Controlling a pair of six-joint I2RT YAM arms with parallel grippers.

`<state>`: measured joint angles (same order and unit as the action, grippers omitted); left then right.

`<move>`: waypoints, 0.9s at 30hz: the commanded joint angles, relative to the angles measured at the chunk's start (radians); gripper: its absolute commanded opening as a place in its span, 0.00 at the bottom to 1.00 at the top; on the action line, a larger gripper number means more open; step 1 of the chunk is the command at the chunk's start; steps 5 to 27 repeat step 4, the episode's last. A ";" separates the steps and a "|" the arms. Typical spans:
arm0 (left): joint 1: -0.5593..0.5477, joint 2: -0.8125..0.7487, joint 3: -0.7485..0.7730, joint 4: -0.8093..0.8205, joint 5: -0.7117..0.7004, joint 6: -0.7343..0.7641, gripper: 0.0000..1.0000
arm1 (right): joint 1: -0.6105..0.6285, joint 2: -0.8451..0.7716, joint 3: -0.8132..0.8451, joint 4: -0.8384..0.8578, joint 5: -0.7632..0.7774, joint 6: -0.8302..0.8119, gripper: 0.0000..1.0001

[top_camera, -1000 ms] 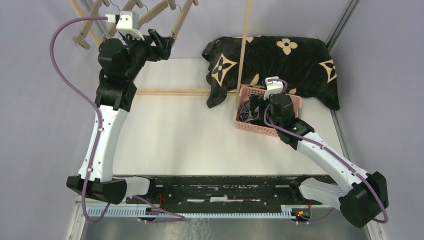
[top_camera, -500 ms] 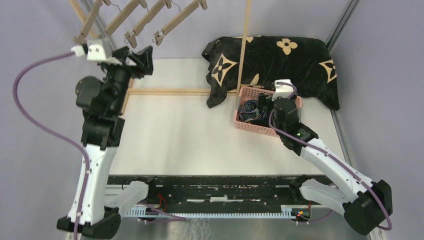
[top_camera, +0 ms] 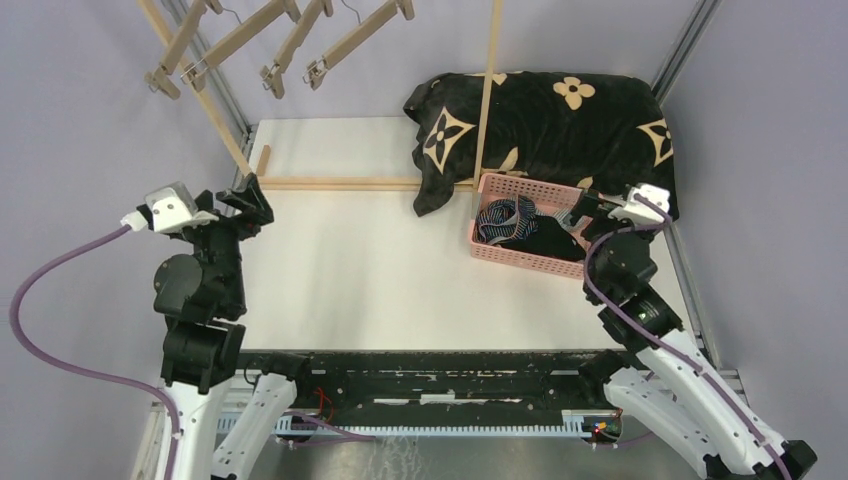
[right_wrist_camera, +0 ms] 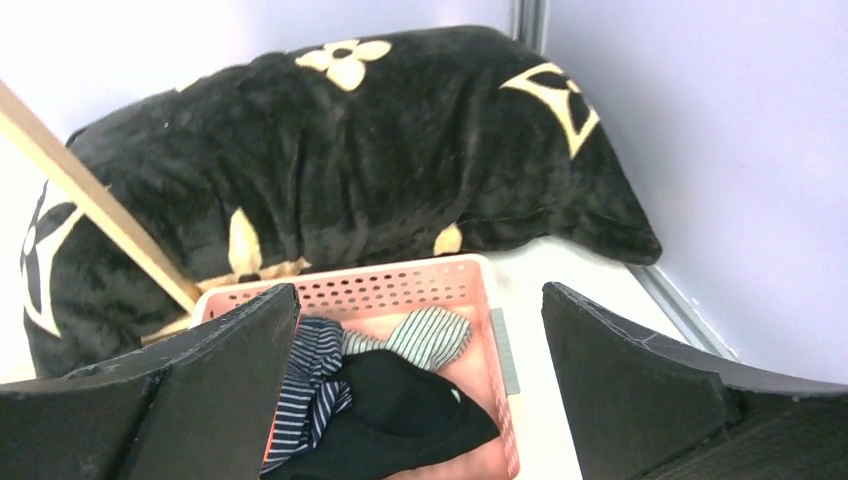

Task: Remove the underwear clipped to the hanger

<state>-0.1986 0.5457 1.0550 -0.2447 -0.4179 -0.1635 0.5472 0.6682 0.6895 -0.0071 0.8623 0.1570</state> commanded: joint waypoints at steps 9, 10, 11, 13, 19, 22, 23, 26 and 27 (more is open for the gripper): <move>-0.002 -0.069 -0.073 -0.095 -0.134 -0.024 0.86 | 0.001 -0.042 0.013 0.012 0.106 -0.030 1.00; -0.002 -0.069 -0.073 -0.095 -0.134 -0.024 0.86 | 0.001 -0.042 0.013 0.012 0.106 -0.030 1.00; -0.002 -0.069 -0.073 -0.095 -0.134 -0.024 0.86 | 0.001 -0.042 0.013 0.012 0.106 -0.030 1.00; -0.002 -0.069 -0.073 -0.095 -0.134 -0.024 0.86 | 0.001 -0.042 0.013 0.012 0.106 -0.030 1.00; -0.002 -0.069 -0.073 -0.095 -0.134 -0.024 0.86 | 0.001 -0.042 0.013 0.012 0.106 -0.030 1.00; -0.002 -0.069 -0.073 -0.095 -0.134 -0.024 0.86 | 0.001 -0.042 0.013 0.012 0.106 -0.030 1.00; -0.002 -0.069 -0.073 -0.095 -0.134 -0.024 0.86 | 0.001 -0.042 0.013 0.012 0.106 -0.030 1.00; -0.002 -0.069 -0.073 -0.095 -0.134 -0.024 0.86 | 0.001 -0.042 0.013 0.012 0.106 -0.030 1.00; -0.002 -0.069 -0.073 -0.095 -0.134 -0.024 0.86 | 0.001 -0.042 0.013 0.012 0.106 -0.030 1.00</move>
